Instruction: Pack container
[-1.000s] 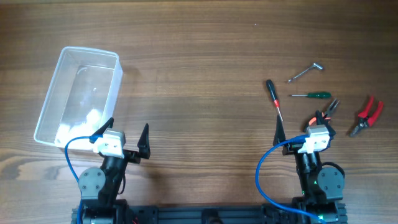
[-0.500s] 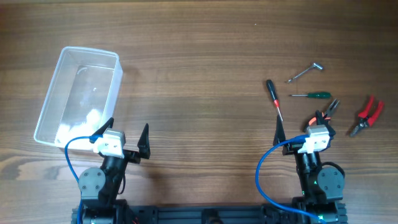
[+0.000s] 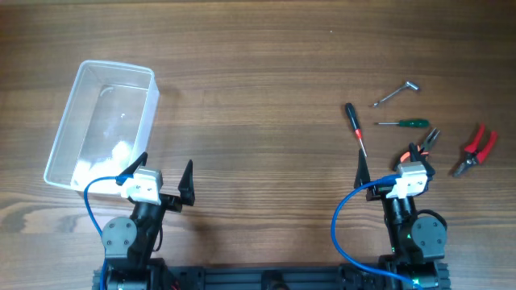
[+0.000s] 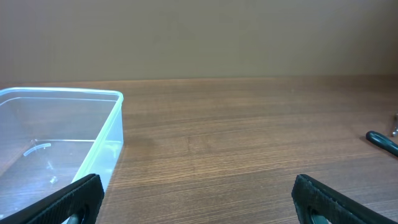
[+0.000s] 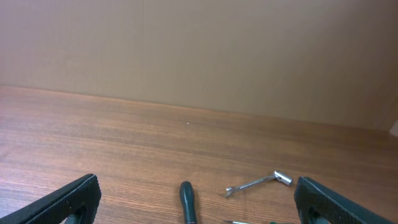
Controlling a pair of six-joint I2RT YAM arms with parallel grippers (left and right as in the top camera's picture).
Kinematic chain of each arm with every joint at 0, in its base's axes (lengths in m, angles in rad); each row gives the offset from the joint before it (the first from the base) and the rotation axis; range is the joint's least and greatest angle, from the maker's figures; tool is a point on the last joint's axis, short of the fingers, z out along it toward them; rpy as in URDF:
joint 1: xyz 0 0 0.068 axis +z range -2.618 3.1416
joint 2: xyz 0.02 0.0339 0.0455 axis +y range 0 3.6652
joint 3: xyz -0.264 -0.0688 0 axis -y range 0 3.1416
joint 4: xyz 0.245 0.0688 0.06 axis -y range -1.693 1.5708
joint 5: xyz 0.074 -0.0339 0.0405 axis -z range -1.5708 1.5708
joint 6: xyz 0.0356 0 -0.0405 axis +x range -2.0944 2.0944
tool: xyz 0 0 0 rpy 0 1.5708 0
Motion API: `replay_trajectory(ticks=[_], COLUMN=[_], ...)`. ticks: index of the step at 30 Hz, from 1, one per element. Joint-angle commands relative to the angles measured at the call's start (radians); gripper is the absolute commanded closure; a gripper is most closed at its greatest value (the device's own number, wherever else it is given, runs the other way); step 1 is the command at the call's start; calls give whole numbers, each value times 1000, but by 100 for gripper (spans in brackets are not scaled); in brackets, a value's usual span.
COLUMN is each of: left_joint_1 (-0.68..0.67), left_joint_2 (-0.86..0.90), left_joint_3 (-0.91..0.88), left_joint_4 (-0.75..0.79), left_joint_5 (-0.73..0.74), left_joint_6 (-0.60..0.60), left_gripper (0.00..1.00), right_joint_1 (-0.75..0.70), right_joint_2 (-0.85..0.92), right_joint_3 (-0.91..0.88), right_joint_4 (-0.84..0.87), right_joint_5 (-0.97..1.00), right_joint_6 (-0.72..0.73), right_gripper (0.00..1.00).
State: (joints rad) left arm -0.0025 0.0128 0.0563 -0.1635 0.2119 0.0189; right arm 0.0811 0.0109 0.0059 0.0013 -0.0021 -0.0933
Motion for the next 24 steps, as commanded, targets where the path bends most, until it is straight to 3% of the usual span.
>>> replay_trajectory(ticks=[1, 20, 24], left_joint_1=[5, 5, 5], left_joint_2=[-4, 0, 5], left_joint_3=[-7, -7, 37], left_joint_4=[3, 6, -6], left_joint_5=[23, 22, -72], left_joint_6=[19, 16, -283], left_gripper=[0, 0, 0], right_joint_1=[4, 4, 4], right_joint_2=[3, 3, 3], right_joint_3=[0, 0, 12], right_joint_4=[6, 10, -6], right_joint_5=[13, -4, -47], right_joint_6=[16, 20, 280], right_gripper=[0, 0, 0])
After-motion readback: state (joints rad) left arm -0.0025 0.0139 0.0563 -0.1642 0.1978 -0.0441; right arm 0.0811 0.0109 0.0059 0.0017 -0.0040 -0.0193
